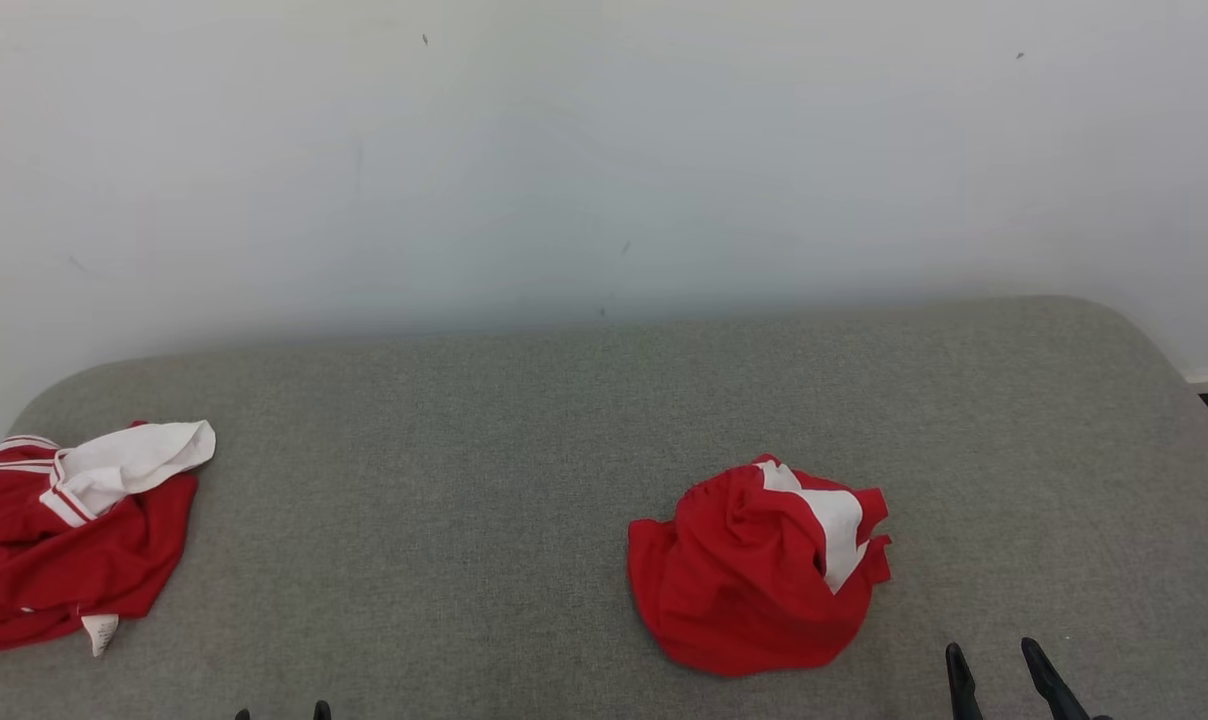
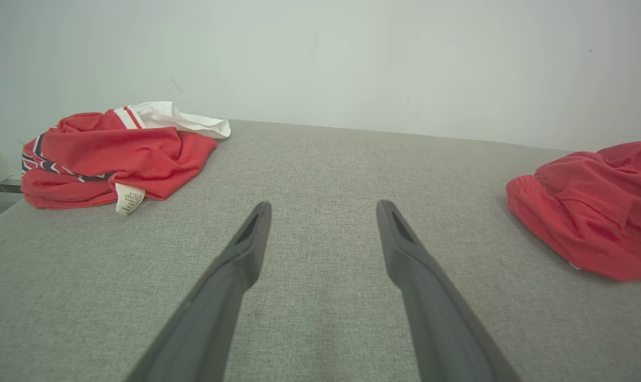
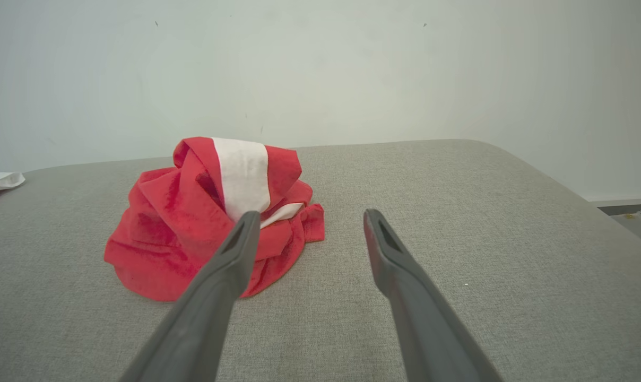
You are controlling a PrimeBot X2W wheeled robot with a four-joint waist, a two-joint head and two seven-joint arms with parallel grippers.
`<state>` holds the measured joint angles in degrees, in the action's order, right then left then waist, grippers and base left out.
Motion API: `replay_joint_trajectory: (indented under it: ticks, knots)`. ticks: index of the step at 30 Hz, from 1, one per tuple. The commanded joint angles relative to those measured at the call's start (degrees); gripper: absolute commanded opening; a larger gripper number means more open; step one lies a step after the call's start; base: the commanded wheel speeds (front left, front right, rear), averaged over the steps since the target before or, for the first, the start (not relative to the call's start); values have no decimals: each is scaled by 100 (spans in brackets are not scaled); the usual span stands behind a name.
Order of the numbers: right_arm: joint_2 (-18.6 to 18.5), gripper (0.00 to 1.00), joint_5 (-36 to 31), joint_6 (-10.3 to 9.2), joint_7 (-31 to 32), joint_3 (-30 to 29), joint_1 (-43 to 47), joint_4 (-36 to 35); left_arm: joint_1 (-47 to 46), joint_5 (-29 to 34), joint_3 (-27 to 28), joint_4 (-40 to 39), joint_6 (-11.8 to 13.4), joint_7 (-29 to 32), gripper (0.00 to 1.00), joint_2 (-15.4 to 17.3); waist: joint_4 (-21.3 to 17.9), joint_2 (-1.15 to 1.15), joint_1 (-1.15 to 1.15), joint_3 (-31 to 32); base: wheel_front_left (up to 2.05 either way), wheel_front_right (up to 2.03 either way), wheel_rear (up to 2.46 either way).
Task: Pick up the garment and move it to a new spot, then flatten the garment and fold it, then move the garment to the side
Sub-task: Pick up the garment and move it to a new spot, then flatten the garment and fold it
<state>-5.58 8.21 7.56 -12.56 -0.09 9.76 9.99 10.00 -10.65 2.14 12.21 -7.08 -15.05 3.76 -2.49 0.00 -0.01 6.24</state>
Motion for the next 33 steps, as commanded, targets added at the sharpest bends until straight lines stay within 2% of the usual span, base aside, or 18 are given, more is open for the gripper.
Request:
replay_joint_trajectory:
  ticks: [1,21,28,29,33]
  knots:
    - [11,100,-16,-14,4,-7,-9,-21,-22,23,16,10,-18,-19,100,-24,-14,0,1,-16,0,0,0]
    - [97,100,86,-14,-11,37,-136,42,-106,-14,8,65,-38,-19,100,-73,-110,0,1,-83,0,0,0]
    - [105,100,121,-15,21,99,-211,-13,-517,-238,-282,328,-33,-14,100,174,-343,0,1,-158,0,0,0]
    - [103,100,122,-15,25,118,-218,-23,-640,-328,-323,408,-33,37,100,190,-397,0,1,-177,0,0,0]
    - [101,100,127,-15,68,181,-272,-61,-1517,-752,-800,718,-34,854,100,313,-724,0,1,-285,0,0,0]
